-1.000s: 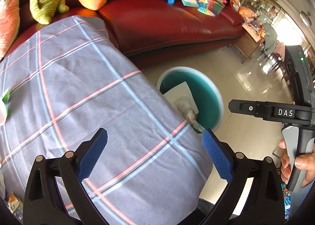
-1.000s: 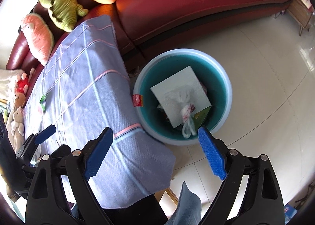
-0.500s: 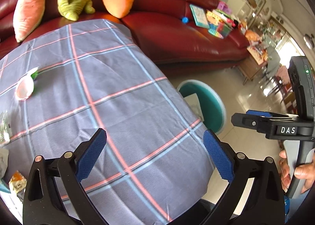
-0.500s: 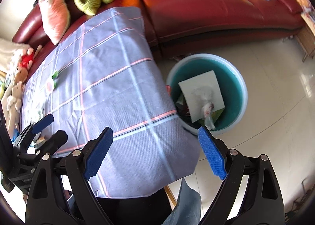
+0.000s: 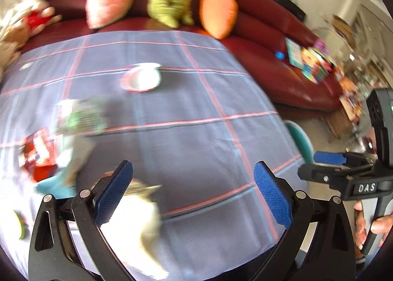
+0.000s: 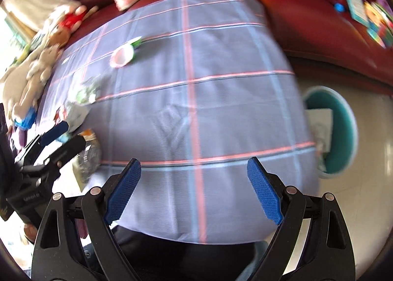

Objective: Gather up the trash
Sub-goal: 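Move both grippers back over the table toward the remaining snack packets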

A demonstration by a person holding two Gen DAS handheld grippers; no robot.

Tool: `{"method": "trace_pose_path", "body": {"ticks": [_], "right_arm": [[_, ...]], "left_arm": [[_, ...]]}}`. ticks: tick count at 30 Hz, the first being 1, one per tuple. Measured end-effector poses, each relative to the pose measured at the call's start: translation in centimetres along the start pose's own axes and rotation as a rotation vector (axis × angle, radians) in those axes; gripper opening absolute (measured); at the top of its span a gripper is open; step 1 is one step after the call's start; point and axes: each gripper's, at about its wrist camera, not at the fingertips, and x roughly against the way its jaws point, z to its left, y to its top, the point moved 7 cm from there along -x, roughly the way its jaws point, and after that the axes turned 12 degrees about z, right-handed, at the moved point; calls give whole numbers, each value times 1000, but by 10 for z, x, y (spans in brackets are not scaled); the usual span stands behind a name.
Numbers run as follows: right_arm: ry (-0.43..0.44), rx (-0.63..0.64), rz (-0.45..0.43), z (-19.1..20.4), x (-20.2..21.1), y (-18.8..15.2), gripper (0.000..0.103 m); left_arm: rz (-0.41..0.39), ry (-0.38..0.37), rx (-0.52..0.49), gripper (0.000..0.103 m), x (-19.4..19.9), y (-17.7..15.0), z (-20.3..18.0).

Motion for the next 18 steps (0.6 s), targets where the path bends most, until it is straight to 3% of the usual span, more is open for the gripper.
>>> {"method": "trace_pose_path", "body": {"ticks": [9, 18], "right_arm": [[42, 176, 72, 112, -35, 8, 84], [64, 272, 169, 174, -84, 2, 84]], "left_arm": [[-47, 82, 188, 99, 35, -19, 121], [-30, 113, 291, 99, 36, -42, 182]]}}
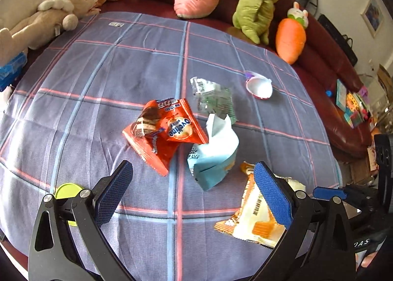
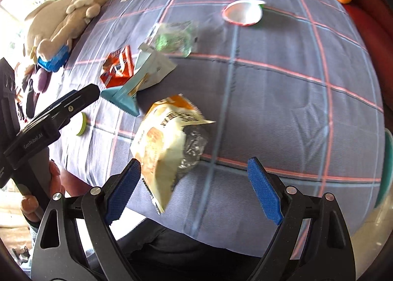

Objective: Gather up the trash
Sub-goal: 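Move both grippers back over the table toward the remaining snack packets, then grasp the yellow snack bag with the right gripper while the left grasps the blue-white tissue pack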

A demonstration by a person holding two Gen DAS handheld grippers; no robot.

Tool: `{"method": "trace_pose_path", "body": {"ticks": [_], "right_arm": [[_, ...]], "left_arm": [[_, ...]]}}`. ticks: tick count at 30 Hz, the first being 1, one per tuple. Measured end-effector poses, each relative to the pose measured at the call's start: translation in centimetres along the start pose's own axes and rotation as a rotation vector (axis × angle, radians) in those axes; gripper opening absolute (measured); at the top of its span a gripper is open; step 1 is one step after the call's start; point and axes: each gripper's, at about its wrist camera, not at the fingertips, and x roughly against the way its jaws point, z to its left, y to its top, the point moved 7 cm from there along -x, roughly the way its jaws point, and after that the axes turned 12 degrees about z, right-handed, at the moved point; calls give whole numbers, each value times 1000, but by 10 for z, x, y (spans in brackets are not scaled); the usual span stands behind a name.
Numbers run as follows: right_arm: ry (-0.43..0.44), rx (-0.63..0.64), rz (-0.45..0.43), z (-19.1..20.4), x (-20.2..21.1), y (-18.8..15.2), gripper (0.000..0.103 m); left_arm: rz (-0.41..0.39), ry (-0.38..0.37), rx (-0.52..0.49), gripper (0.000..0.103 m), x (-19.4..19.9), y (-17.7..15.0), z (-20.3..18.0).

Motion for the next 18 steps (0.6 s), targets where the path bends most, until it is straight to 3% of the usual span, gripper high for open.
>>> {"method": "trace_pose_path", "body": {"ticks": [9, 14, 16, 18], "right_arm": [[62, -1, 75, 13, -51, 11, 84], [108, 2, 43, 15, -53, 15, 84], [138, 3, 44, 17, -54, 13, 75], [168, 15, 43, 21, -53, 11, 55]], "left_arm": [[42, 27, 19, 99, -13, -1, 23], [47, 23, 0, 99, -13, 3, 22], [56, 12, -27, 99, -14, 2, 13], [58, 6, -54, 99, -17, 2, 3]]}}
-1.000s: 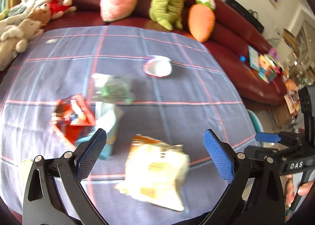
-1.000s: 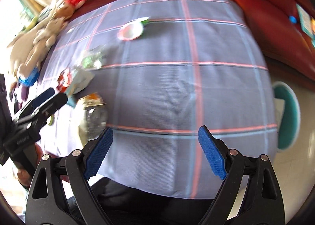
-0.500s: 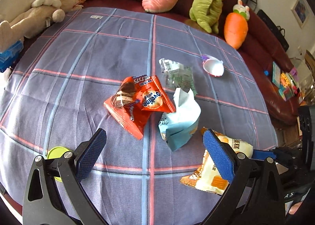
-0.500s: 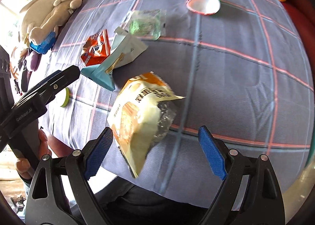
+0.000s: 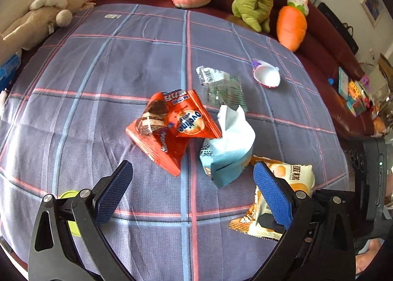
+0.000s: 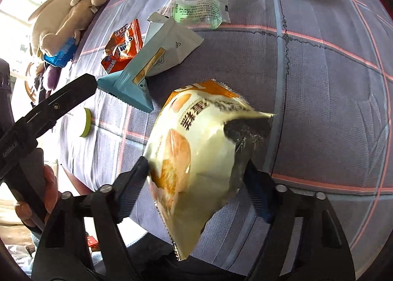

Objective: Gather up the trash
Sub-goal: 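Grasp the yellow snack bag with the right gripper while the left grasps the blue-white tissue pack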

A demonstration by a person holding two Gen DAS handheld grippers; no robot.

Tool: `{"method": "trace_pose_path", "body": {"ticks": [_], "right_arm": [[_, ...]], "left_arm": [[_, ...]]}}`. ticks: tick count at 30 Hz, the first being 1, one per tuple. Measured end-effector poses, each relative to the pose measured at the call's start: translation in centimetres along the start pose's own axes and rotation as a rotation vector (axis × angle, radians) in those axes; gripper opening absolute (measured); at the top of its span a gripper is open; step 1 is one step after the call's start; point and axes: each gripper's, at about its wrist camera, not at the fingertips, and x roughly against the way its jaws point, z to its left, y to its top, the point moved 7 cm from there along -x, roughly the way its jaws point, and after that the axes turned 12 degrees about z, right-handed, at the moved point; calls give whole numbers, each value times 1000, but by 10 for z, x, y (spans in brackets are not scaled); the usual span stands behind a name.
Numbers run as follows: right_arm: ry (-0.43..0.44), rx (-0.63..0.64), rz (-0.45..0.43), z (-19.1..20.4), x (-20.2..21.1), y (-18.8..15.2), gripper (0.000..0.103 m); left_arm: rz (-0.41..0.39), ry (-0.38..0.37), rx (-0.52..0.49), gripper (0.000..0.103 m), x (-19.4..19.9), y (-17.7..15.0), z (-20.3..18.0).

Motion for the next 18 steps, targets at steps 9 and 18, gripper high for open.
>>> {"method": "trace_pose_path", "body": {"ticks": [9, 18], "right_arm": [[-52, -30, -71, -38, 35, -7, 29], [-85, -164, -162, -113, 80, -26, 29]], "left_arm": [[14, 28, -103, 90, -19, 4, -40], [61, 47, -93, 45, -49, 6, -52]]}}
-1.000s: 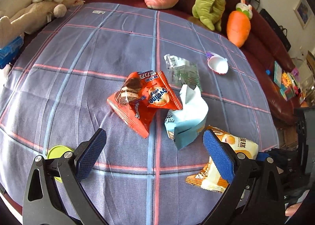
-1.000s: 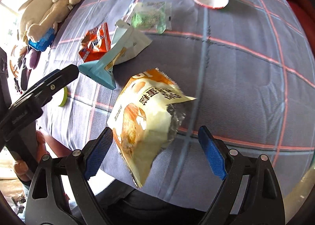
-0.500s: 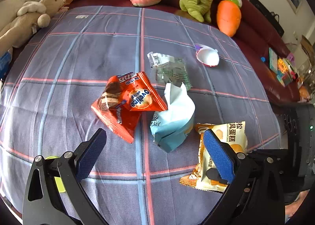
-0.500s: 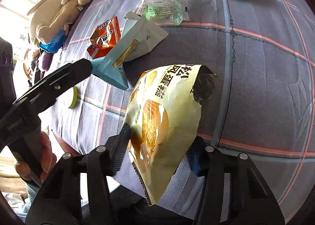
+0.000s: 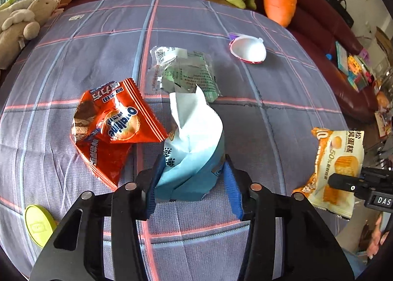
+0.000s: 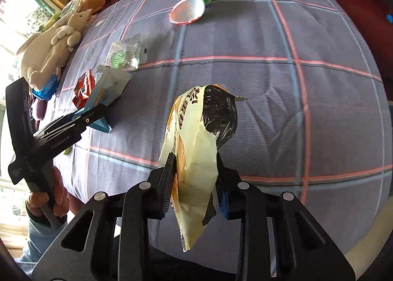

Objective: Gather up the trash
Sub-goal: 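Grasp the yellow snack bag with the right gripper while the left grasps the blue-white tissue pack, then carry the snack bag and tissue pack over the teal bin and open both grippers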

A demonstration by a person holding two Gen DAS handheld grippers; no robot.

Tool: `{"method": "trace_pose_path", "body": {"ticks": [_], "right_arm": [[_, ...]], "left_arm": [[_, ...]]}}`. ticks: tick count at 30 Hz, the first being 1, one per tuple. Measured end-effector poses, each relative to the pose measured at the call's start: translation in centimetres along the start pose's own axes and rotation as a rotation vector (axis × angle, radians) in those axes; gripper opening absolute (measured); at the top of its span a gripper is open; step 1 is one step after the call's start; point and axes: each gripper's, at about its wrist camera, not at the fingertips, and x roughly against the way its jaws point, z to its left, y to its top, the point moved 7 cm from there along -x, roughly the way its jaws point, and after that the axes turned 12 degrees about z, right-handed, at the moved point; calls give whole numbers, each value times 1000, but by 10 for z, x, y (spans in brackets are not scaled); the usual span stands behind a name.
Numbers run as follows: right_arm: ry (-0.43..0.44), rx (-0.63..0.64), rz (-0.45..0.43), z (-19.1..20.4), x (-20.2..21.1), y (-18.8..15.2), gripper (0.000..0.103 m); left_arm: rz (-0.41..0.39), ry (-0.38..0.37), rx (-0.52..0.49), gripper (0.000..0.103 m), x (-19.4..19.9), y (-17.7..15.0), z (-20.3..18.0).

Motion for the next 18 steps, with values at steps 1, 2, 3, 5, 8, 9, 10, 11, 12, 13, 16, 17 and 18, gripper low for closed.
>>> {"method": "trace_pose_path", "body": {"ticks": [1, 2, 3, 5, 8, 9, 10, 11, 12, 13, 16, 17, 18], "right_arm": [[-1, -10, -8, -8, 4, -1, 29], [-1, -20, -16, -14, 7, -2, 29], [0, -32, -28, -23, 12, -2, 29], [1, -47, -44, -32, 18, -3, 29], [6, -72, -66, -51, 28, -6, 29], [5, -79, -72, -58, 31, -7, 29], [4, -85, -77, -63, 33, -9, 29], [3, -91, -81, -67, 35, -11, 29], [2, -99, -88, -73, 39, -13, 29], [2, -104, -94, -78, 42, -15, 29], [1, -128, -119, -97, 55, -22, 29], [4, -135, -125, -102, 58, -24, 29], [5, -145, -137, -111, 63, -26, 29]], "left_arm": [[0, -5, -3, 45, 0, 0, -3], [3, -24, -6, 44, 1, -1, -7], [3, -39, -15, 44, 3, -2, -13], [-2, -52, -39, 44, 6, -4, -26], [5, -104, -65, 44, 8, -7, -51], [6, -111, -74, 44, 8, -8, -59], [10, -117, -85, 44, 8, -8, -68], [14, -119, -98, 44, 6, -9, -77], [15, -119, -110, 44, 6, -10, -85], [17, -120, -123, 44, 5, -10, -93], [21, -128, -168, 44, 3, -10, -122], [22, -130, -181, 44, 3, -10, -131], [24, -136, -196, 44, 2, -10, -141]]}}
